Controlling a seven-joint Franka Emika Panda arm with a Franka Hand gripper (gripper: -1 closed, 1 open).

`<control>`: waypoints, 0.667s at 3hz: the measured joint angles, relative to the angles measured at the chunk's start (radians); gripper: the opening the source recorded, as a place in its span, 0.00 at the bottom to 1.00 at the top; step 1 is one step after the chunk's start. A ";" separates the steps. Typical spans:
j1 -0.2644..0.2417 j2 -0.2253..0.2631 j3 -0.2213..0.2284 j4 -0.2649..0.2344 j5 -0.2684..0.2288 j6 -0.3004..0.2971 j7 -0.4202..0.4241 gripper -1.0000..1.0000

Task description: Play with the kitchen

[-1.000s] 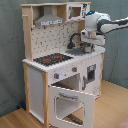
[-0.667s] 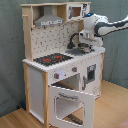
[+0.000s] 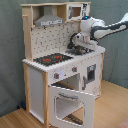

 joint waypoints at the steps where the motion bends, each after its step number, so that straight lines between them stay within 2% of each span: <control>1: -0.001 -0.035 -0.008 0.008 0.067 0.034 0.055 0.00; 2: -0.001 -0.035 -0.009 0.008 0.069 0.034 0.058 0.00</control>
